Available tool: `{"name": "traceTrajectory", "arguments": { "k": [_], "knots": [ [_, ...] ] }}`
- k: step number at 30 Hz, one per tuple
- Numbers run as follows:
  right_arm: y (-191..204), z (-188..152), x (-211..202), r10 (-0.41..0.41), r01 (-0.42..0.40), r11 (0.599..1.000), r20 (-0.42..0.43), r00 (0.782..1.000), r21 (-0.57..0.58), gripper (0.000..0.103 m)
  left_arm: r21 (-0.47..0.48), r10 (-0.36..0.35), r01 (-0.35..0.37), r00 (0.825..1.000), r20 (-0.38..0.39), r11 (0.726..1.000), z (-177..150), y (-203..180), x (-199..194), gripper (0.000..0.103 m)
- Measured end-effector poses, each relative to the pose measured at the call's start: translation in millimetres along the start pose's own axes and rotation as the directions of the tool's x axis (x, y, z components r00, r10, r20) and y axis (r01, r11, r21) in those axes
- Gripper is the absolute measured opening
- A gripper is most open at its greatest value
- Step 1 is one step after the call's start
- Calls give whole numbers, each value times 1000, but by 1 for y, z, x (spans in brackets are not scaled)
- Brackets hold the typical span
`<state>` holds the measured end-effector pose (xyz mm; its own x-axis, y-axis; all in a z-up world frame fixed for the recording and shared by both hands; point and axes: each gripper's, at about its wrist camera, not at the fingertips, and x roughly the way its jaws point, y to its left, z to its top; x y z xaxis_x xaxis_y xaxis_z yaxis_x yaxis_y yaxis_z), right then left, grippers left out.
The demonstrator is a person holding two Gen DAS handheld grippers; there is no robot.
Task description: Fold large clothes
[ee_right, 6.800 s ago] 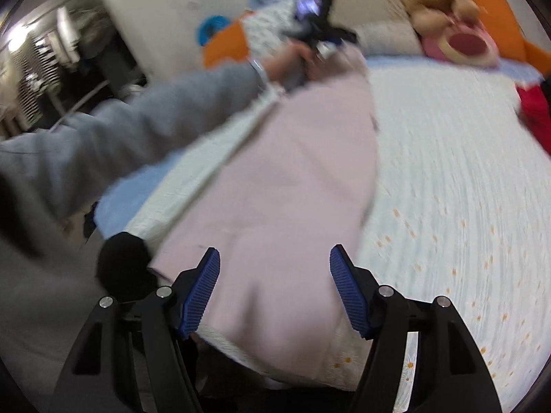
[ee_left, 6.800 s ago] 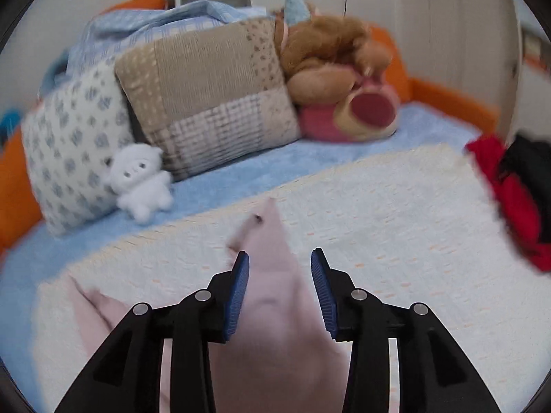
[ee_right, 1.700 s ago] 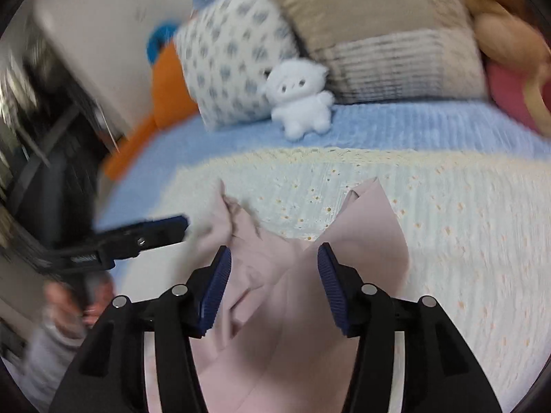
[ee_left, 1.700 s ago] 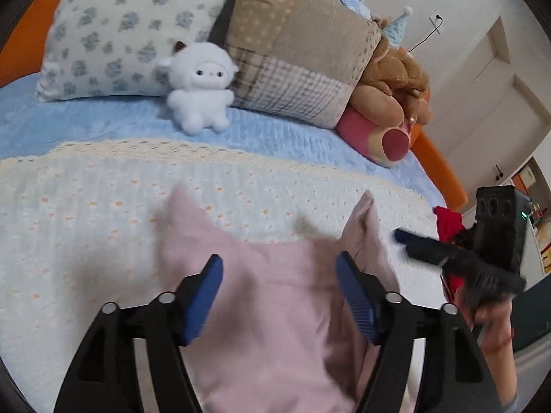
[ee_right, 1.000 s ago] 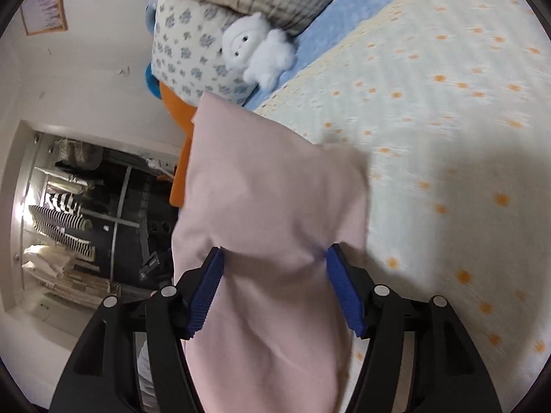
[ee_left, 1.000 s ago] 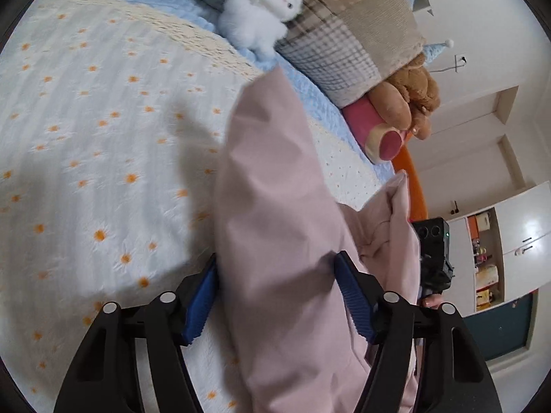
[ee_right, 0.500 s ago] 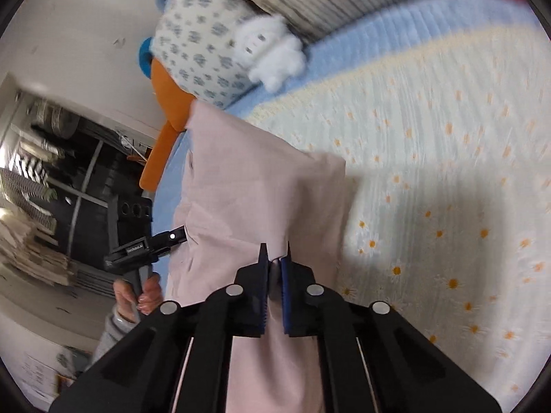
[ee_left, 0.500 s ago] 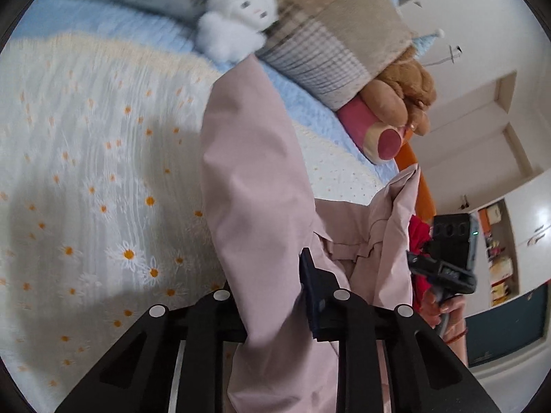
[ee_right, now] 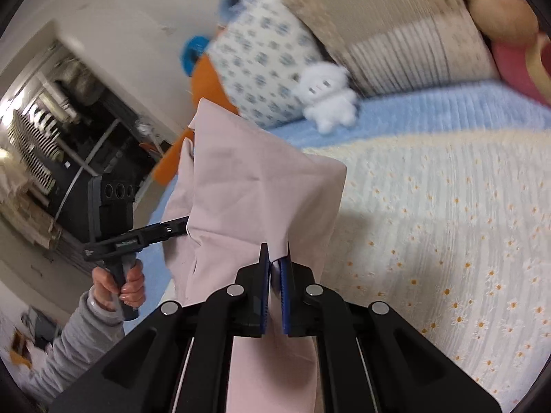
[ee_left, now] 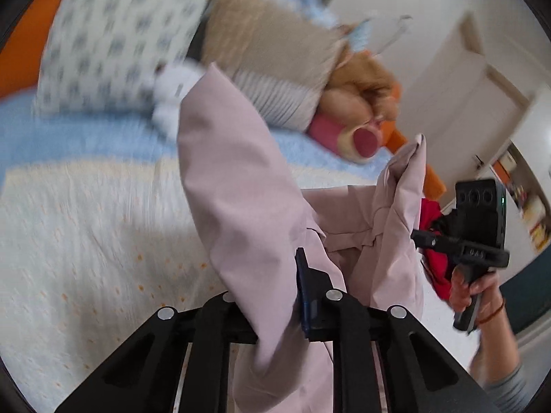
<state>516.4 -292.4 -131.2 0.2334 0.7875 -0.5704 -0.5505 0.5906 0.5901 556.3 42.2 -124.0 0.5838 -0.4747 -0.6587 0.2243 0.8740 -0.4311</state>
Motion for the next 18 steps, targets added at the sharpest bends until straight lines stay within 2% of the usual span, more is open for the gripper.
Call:
{"name": "traceTrajectory", "arguments": {
  "k": [2, 3, 5, 7, 9, 10, 11, 12, 14, 16, 18],
  "knots": [
    [35, -10, -31, 0, 8, 987, 46, 999, -157, 6, 135, -2, -8, 997, 76, 991, -9, -28, -28, 19],
    [52, -18, -48, 2, 13, 976, 66, 998, -219, 6, 246, -10, -24, 991, 134, 969, -20, -49, -51, 19],
    [76, -33, -74, 11, 16, 949, 85, 996, -314, 6, 412, -57, -27, 980, 190, 911, -44, -83, -90, 19],
    [102, -57, -100, 1, 38, 908, 92, 996, -417, 6, 504, -97, -16, 975, 198, 864, -68, -103, -119, 19],
    [125, -88, -120, -10, 54, 864, 91, 996, -501, 6, 595, -88, -45, 977, 192, 803, -95, -122, -137, 19],
    [132, -101, -125, -12, 52, 847, 79, 997, -528, 6, 641, -81, -55, 980, 181, 766, -110, -129, -144, 19],
    [140, -116, -128, -29, 63, 825, 69, 997, -562, 6, 695, -54, -82, 984, 170, 714, -130, -140, -148, 19],
    [148, -131, -130, -53, 79, 801, 62, 997, -593, 6, 729, -33, -98, 986, 163, 678, -143, -148, -149, 19],
    [163, -169, -124, -120, 114, 743, 37, 992, -659, 6, 798, 8, -134, 987, 160, 587, -175, -159, -150, 19],
    [170, -202, -111, -198, 136, 684, -3, 980, -717, 6, 865, 55, -166, 986, 159, 474, -210, -169, -143, 20],
    [170, -230, -93, -273, 143, 630, -45, 961, -763, 6, 921, 105, -174, 984, 146, 349, -245, -171, -128, 21]
  ]
}}
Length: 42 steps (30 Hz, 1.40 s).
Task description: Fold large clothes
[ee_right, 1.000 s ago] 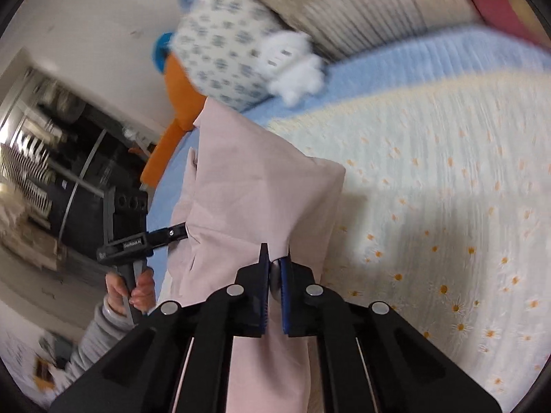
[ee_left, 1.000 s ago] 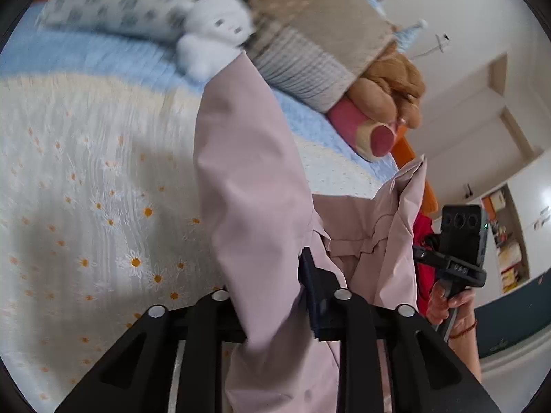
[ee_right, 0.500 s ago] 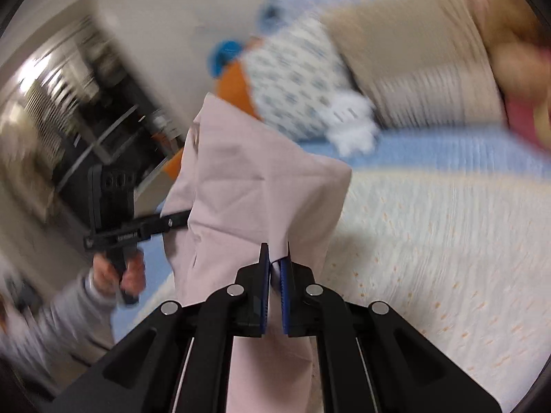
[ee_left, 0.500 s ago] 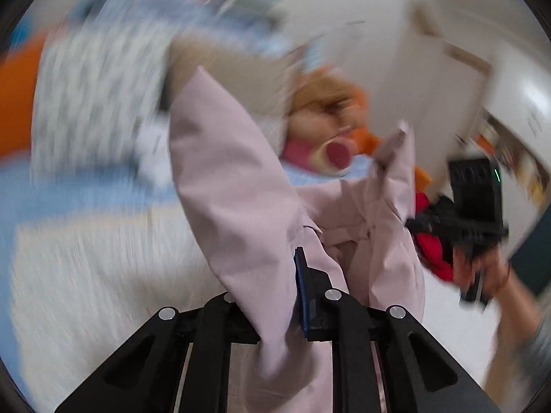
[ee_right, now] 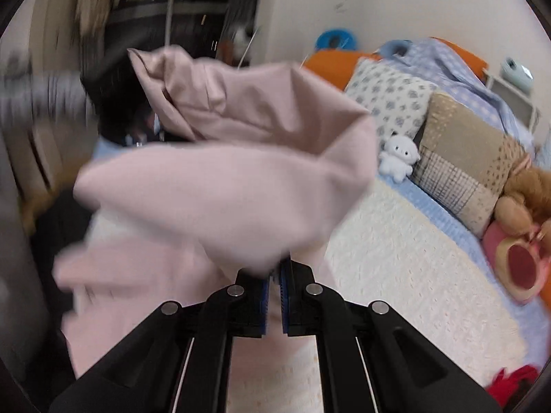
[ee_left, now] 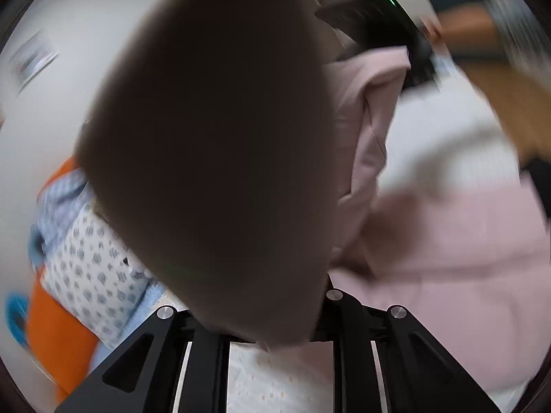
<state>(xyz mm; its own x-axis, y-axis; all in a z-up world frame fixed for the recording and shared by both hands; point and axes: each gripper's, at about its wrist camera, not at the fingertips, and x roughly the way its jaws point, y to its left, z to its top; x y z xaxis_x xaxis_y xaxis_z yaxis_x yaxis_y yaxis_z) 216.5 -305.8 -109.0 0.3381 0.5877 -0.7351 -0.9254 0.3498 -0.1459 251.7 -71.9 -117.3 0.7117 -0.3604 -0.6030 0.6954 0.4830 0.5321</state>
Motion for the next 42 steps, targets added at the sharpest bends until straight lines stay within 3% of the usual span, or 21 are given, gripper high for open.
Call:
{"name": "traceTrajectory", "arguments": {
  "k": [3, 5, 8, 11, 14, 15, 16, 17, 18, 19, 22, 25, 27, 28, 30, 33, 35, 37, 40, 41, 42],
  "knots": [
    [25, -18, 25, -16, 8, 997, -94, 995, -83, 6, 241, 27, -13, 998, -55, 970, -24, -51, 20, 26],
    [36, -26, 39, -8, -7, 993, -128, 992, -118, 6, 339, 19, 10, 996, -84, 941, -45, -77, 36, 30],
    [62, -43, 68, -73, 14, 962, -207, 976, -274, 6, 406, 21, 26, 994, -111, 914, -72, -96, 59, 36],
    [81, -66, 97, -170, 56, 910, -246, 954, -412, 7, 380, 19, 10, 997, -72, 925, -86, -98, 72, 36],
    [85, -83, 106, -235, 114, 876, -208, 949, -469, 11, 398, 80, -51, 995, -57, 916, -88, -104, 63, 39],
    [85, -85, 105, -252, 135, 873, -197, 948, -468, 13, 412, 102, -70, 993, -56, 909, -89, -106, 59, 47],
    [87, -87, 101, -266, 149, 871, -193, 945, -468, 26, 423, 124, -89, 991, -58, 902, -93, -106, 55, 54],
    [90, -89, 95, -276, 162, 870, -187, 943, -465, 50, 431, 134, -96, 989, -59, 897, -92, -111, 45, 59],
    [93, -92, 86, -292, 186, 870, -173, 941, -457, 58, 437, 141, -106, 989, -49, 893, -96, -111, 28, 73],
    [92, -93, 73, -278, 188, 888, -164, 946, -420, 61, 442, 148, -117, 988, -37, 890, -101, -111, 15, 84],
    [74, -92, 29, -229, 194, 956, -148, 962, -218, 61, 422, 171, -128, 983, -66, 898, -114, -100, -25, 85],
    [41, -76, -12, -176, 179, 982, -59, 983, 64, 61, 338, 192, -149, 977, -97, 929, -104, -75, -48, 85],
    [12, -60, -29, -90, 68, 941, 52, 995, 333, 62, 178, 171, -152, 981, -97, 972, -78, -46, -54, 85],
    [9, -53, -30, -80, 48, 925, 72, 994, 378, 62, 72, 144, -137, 985, -93, 988, -62, -36, -58, 85],
    [19, -45, -27, -71, 37, 912, 69, 995, 409, 63, -119, 95, -107, 990, -100, 987, -31, -14, -51, 85],
    [38, -28, 7, -27, 40, 917, -38, 999, 397, 61, -189, 15, -48, 985, -170, 981, -2, -20, -30, 80],
    [45, -32, 32, -18, 80, 905, -151, 988, 417, 61, -212, -84, 36, 972, -221, 977, 13, -35, -18, 79],
    [47, -40, 51, 2, 109, 876, -229, 973, 469, 57, -211, -127, 70, 955, -267, 975, 18, -50, -2, 79],
    [35, -49, 73, 75, 68, 792, -207, 976, 607, 56, -230, -132, 55, 934, -332, 971, 13, -71, 15, 79],
    [29, -51, 78, 112, 26, 745, -164, 980, 666, 44, -246, -114, 28, 933, -341, 969, 10, -72, 21, 78],
    [25, -51, 79, 121, 11, 720, -141, 983, 694, 36, -255, -79, -17, 930, -359, 967, 5, -76, 22, 69]
  ]
}}
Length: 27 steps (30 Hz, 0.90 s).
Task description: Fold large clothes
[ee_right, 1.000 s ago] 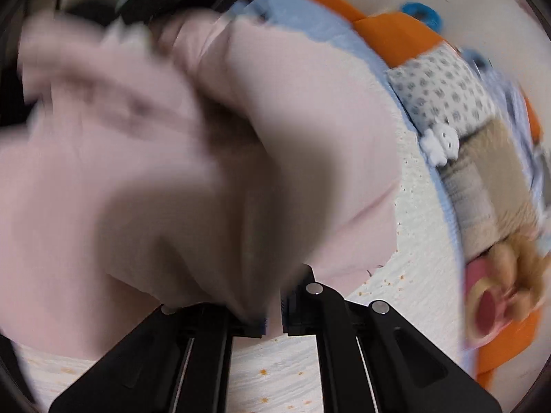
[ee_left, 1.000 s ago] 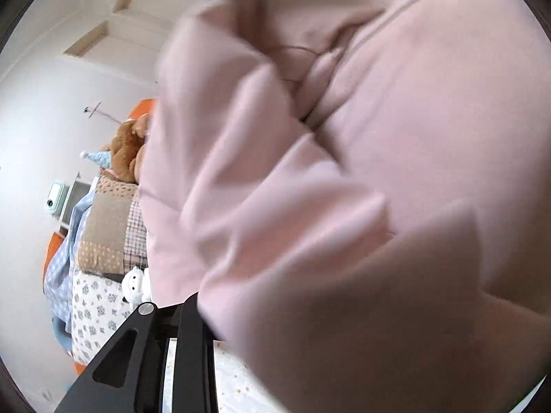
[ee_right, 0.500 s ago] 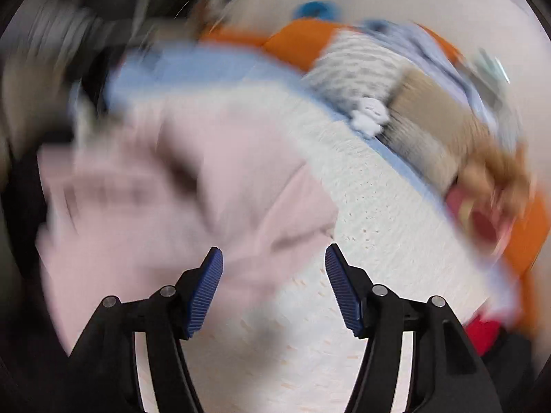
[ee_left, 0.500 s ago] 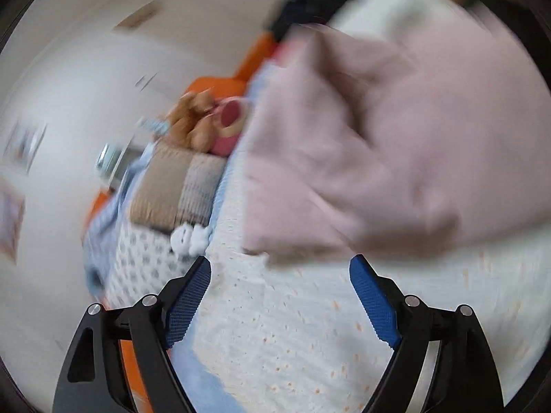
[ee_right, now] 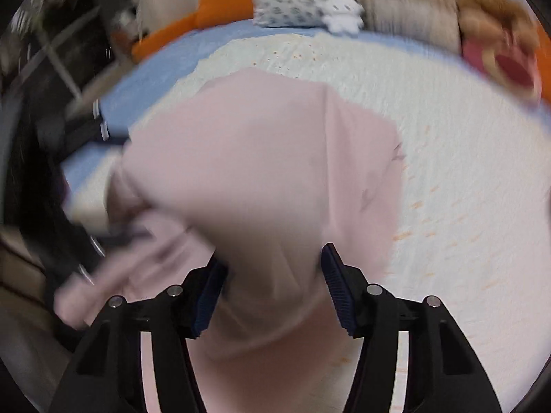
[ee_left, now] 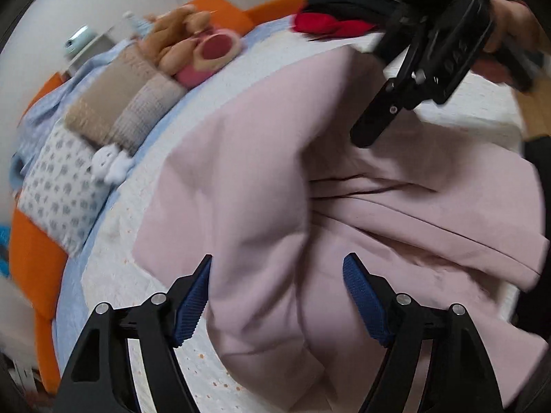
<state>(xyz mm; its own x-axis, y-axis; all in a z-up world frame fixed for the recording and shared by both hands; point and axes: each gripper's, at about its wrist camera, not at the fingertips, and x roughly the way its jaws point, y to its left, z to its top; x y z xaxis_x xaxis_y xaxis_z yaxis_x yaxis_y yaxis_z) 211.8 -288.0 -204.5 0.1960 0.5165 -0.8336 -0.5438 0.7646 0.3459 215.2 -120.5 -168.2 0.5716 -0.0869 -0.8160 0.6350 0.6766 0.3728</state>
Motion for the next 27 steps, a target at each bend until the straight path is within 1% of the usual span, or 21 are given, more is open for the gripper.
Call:
{"name": "traceTrajectory", "arguments": {
  "k": [1, 2, 3, 4, 5, 6, 9, 10, 12, 14, 15, 16, 17, 18, 19, 20, 22, 23, 24, 25, 27],
  "knots": [
    [2, 1, -1, -14, 14, 1000, 31, 999, -1, 31, -46, 35, -36, 999, -16, 998, 1, 8, 6, 56],
    [9, 2, -2, -65, 69, 996, 65, 996, -55, 24, -102, 31, -33, 999, -25, 994, 2, 19, 12, 55],
    [18, 4, -5, -128, 141, 983, 105, 986, -119, 23, -235, 4, -11, 1000, -28, 972, 3, 43, 15, 53],
    [29, 7, -8, -189, 219, 958, 167, 968, -184, 20, -305, 2, -10, 1000, -26, 952, 4, 60, 17, 44],
    [34, 10, -10, -209, 251, 946, 203, 956, -204, 17, -376, 9, -15, 1000, -18, 926, 5, 78, 19, 39],
    [38, 13, -11, -228, 279, 936, 234, 945, -215, 16, -443, 53, -48, 999, -2, 895, 7, 97, 19, 37],
    [51, 36, -10, -283, 387, 888, 369, 885, -248, 14, -552, 155, -111, 987, 34, 826, 15, 132, 25, 26],
    [55, 45, -9, -303, 424, 871, 410, 860, -247, 13, -595, 175, -114, 984, 46, 796, 17, 140, 26, 24],
    [55, 51, -12, -321, 461, 861, 470, 822, -217, 13, -645, 212, -116, 975, 73, 755, 15, 141, 20, 24],
    [56, 48, -12, -356, 534, 816, 536, 766, -222, 12, -681, 212, -78, 970, 116, 729, 10, 140, 21, 24],
    [58, 39, -5, -374, 585, 771, 565, 736, -253, 12, -710, 184, -44, 975, 122, 703, 5, 144, 31, 24],
    [57, 33, 6, -386, 618, 735, 576, 720, -280, 11, -738, 143, -2, 981, 129, 675, 1, 147, 39, 24],
    [60, 20, 16, -397, 660, 680, 596, 698, -320, 11, -775, 95, 47, 986, 138, 631, -7, 145, 45, 24],
    [61, 10, 23, -400, 685, 638, 609, 685, -352, 11, -821, 36, 101, 989, 146, 562, -19, 142, 53, 24],
    [66, -4, 36, -412, 725, 561, 625, 663, -399, 11, -860, -16, 148, 987, 161, 488, -32, 139, 59, 24],
    [68, -16, 46, -417, 743, 510, 631, 655, -434, 11, -891, -39, 171, 985, 171, 420, -44, 134, 63, 24],
    [65, -36, 59, -417, 736, 488, 615, 669, -470, 11, -914, -44, 177, 984, 173, 364, -56, 119, 63, 24],
    [63, -44, 66, -425, 731, 477, 600, 678, -488, 12, -921, -42, 171, 985, 167, 350, -59, 112, 64, 24],
    [61, -52, 72, -430, 727, 469, 589, 684, -502, 12, -920, -36, 161, 987, 158, 358, -61, 106, 64, 24],
    [55, -58, 76, -435, 714, 473, 568, 699, -516, 12, -913, -34, 141, 990, 138, 382, -60, 102, 68, 25],
    [47, -61, 75, -423, 682, 511, 537, 730, -523, 13, -873, -29, 102, 994, 101, 477, -53, 92, 68, 26]
  ]
}}
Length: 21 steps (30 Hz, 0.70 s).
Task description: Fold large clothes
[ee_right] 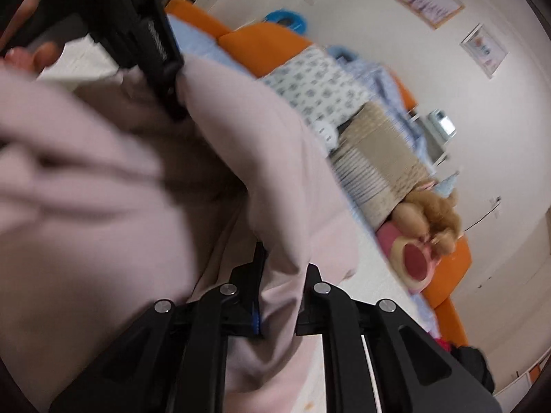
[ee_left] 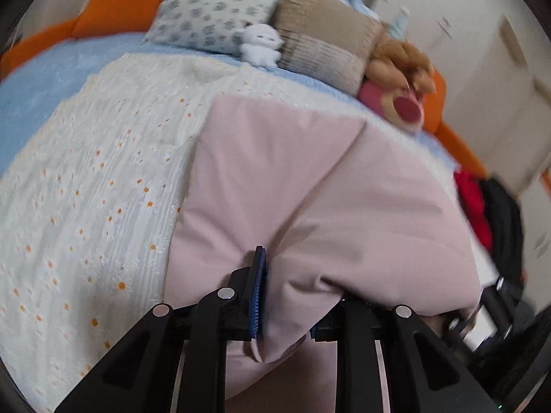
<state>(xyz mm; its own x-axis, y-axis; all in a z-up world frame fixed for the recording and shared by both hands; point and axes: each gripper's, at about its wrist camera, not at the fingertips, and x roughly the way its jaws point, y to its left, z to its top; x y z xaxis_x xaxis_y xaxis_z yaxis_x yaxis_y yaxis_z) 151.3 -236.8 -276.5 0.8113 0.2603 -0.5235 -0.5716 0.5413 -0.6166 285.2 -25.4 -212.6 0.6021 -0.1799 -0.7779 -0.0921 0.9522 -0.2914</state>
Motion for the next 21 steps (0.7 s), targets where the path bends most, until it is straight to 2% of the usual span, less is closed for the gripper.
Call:
{"name": "traceTrajectory", "arguments": {
  "k": [2, 3, 4, 5, 6, 7, 9, 11, 12, 13, 14, 15, 16, 17, 19, 21],
  "knots": [
    [-18, 0, -5, 65, -65, 995, 7, 998, 77, 18, 126, 39, -38, 999, -10, 991, -4, -13, -11, 32],
    [-28, 0, -9, 114, -114, 984, 11, 993, 134, 31, 172, 42, -40, 999, -10, 984, -4, -18, -16, 44],
    [-35, 2, -12, 152, -151, 973, 5, 988, 176, 65, 211, 28, -23, 999, -19, 977, -6, -22, -23, 60],
    [-43, 3, -17, 184, -180, 956, 4, 983, 232, 85, 241, -8, 16, 999, -36, 970, -9, -24, -33, 66],
    [-52, 4, -23, 213, -213, 937, 29, 977, 278, 80, 254, -27, 37, 999, -43, 967, -11, -26, -42, 70],
    [-63, 7, -35, 257, -265, 905, 68, 964, 332, 70, 263, -46, 58, 998, -53, 963, -13, -26, -53, 70],
    [-82, 13, -51, 296, -317, 855, 115, 948, 410, 67, 273, -104, 115, 993, -56, 955, -9, -27, -80, 70],
    [-111, 24, -66, 314, -371, 783, 198, 929, 500, 64, 291, -152, 150, 988, -16, 945, 6, -33, -107, 71],
    [-122, 31, -68, 309, -378, 757, 218, 926, 532, 61, 293, -177, 163, 984, 23, 942, 20, -37, -121, 75],
    [-136, 39, -69, 304, -391, 714, 246, 920, 581, 50, 297, -189, 161, 980, 66, 941, 32, -40, -131, 78],
    [-147, 48, -65, 300, -396, 678, 258, 918, 620, 33, 300, -177, 137, 978, 111, 944, 42, -44, -136, 78],
    [-152, 54, -61, 292, -383, 668, 248, 924, 638, 24, 299, -159, 110, 977, 143, 948, 51, -47, -136, 78],
    [-154, 63, -52, 284, -356, 666, 218, 934, 656, 8, 294, -143, 90, 976, 166, 951, 61, -50, -132, 76],
    [-154, 68, -46, 280, -340, 670, 200, 939, 660, 3, 290, -132, 77, 976, 173, 954, 69, -53, -122, 75],
    [-143, 74, -31, 310, -341, 665, 170, 935, 664, 2, 299, -65, 19, 987, 144, 954, 74, -57, -91, 55],
    [-129, 75, -22, 339, -344, 677, 140, 931, 651, 1, 305, -5, -17, 997, 71, 952, 63, -57, -59, 47]
  ]
}}
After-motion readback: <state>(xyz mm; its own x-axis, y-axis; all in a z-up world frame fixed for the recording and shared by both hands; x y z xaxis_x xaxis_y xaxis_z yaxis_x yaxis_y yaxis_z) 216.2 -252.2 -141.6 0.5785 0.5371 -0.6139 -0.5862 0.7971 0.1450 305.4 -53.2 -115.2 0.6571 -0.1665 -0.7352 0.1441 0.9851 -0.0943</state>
